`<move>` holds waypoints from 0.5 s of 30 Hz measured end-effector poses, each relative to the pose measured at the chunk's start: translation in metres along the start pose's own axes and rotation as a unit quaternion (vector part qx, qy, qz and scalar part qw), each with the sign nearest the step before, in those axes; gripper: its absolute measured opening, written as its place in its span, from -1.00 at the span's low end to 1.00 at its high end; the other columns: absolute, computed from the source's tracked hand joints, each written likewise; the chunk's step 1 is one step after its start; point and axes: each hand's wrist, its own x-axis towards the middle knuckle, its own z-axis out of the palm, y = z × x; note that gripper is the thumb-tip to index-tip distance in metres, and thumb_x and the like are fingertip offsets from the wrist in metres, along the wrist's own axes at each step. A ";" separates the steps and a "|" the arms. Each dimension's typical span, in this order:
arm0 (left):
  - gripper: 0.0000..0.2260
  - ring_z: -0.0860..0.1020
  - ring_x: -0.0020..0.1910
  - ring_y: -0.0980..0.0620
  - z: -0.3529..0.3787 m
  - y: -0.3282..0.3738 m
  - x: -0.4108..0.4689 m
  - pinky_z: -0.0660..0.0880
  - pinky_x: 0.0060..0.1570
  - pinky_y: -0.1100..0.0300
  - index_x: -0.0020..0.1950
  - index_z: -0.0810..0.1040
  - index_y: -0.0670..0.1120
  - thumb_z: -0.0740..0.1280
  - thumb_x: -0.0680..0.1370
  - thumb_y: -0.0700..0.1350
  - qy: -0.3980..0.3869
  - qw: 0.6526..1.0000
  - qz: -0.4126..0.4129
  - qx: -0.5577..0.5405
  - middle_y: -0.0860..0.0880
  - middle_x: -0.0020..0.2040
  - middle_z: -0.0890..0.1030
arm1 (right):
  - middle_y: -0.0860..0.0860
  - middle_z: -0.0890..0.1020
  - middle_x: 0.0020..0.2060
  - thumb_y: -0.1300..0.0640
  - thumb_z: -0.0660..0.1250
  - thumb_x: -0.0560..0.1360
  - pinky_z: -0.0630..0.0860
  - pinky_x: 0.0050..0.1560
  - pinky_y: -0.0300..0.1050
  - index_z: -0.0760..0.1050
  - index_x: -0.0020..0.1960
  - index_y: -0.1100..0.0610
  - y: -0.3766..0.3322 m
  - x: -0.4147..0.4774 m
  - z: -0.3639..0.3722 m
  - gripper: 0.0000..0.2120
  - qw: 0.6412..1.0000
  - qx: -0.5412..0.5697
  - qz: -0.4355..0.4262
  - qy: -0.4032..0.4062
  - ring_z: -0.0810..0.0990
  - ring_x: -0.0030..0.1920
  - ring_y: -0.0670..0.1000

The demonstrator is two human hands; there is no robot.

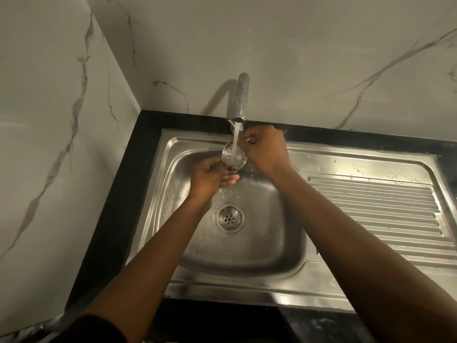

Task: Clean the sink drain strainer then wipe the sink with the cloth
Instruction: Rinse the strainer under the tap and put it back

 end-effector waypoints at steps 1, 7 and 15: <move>-0.76 0.75 -0.14 -0.16 0.003 0.002 0.001 0.69 -0.20 0.16 0.22 0.62 -0.29 0.36 0.67 -0.14 -0.001 1.000 -0.003 -0.004 -0.31 -0.02 0.74 | -0.12 0.69 -0.26 0.15 0.48 0.50 0.38 -0.30 -0.57 0.75 -0.10 0.07 0.004 0.001 -0.002 -0.93 1.000 0.009 0.017 0.009 0.64 -0.26 -0.16; -0.84 0.75 -0.19 -0.20 0.016 0.017 0.013 0.71 -0.18 0.03 0.12 0.65 -0.20 0.36 0.66 -0.12 0.015 0.997 0.038 0.067 -0.23 -0.13 0.74 | -0.06 0.74 -0.26 0.23 0.50 0.49 0.64 -0.35 -0.25 0.74 -0.10 0.07 0.030 0.001 -0.006 -0.92 0.980 0.112 0.159 0.030 0.67 -0.43 -0.14; -0.88 0.75 -0.32 -0.01 0.028 0.029 0.030 0.70 -0.31 0.06 0.05 0.69 -0.12 0.40 0.63 -0.09 0.030 0.967 0.138 0.212 -0.11 -0.15 0.75 | 0.06 0.74 -0.23 0.36 0.47 0.47 0.57 -0.43 -0.31 0.72 -0.04 0.14 0.037 -0.008 -0.007 -0.84 0.945 0.203 0.253 0.048 0.67 -0.45 -0.17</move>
